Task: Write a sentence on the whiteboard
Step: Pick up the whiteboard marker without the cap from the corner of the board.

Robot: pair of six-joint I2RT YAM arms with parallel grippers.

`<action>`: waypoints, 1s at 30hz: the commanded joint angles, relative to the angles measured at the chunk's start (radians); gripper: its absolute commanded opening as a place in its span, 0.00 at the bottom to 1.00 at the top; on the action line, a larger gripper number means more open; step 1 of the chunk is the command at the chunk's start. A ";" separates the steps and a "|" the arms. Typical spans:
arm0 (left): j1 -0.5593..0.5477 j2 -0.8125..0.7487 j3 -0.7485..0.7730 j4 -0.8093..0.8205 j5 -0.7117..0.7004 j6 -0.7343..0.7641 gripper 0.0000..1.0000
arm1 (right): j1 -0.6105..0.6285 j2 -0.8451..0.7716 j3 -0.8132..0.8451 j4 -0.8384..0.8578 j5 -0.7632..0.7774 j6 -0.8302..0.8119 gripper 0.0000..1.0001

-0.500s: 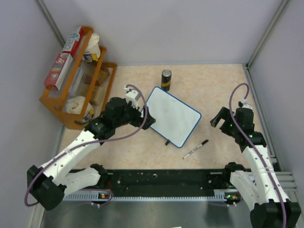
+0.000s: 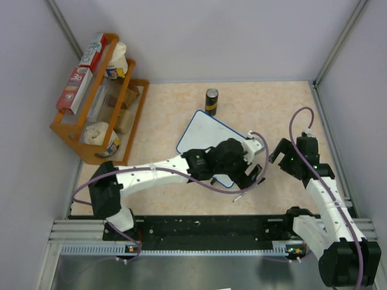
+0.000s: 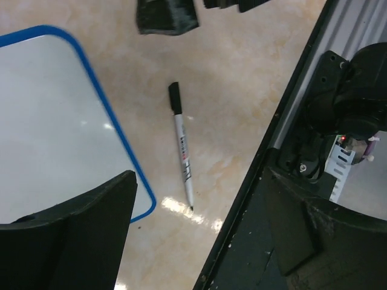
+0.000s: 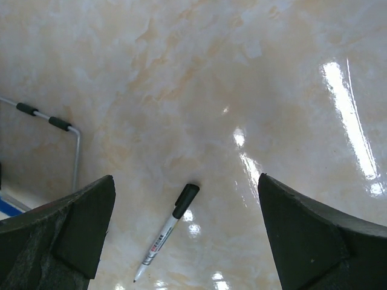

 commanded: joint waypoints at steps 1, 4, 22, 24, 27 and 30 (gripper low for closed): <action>-0.098 0.119 0.114 0.019 -0.046 0.024 0.88 | -0.058 0.030 -0.006 0.046 0.006 0.030 0.99; -0.130 0.217 0.152 0.028 -0.087 0.012 0.85 | -0.110 0.031 -0.005 0.075 -0.032 0.035 0.99; -0.147 0.478 0.172 0.063 -0.207 0.017 0.73 | -0.167 0.056 -0.028 0.116 -0.109 -0.023 0.99; -0.147 0.491 0.174 0.061 -0.208 0.018 0.67 | -0.167 0.054 -0.026 0.116 -0.109 -0.025 0.99; -0.146 0.511 0.169 0.061 -0.209 0.015 0.58 | -0.167 0.050 -0.025 0.116 -0.112 -0.025 0.99; -0.138 0.529 0.163 0.052 -0.181 0.015 0.49 | -0.173 0.044 -0.023 0.115 -0.118 -0.025 0.99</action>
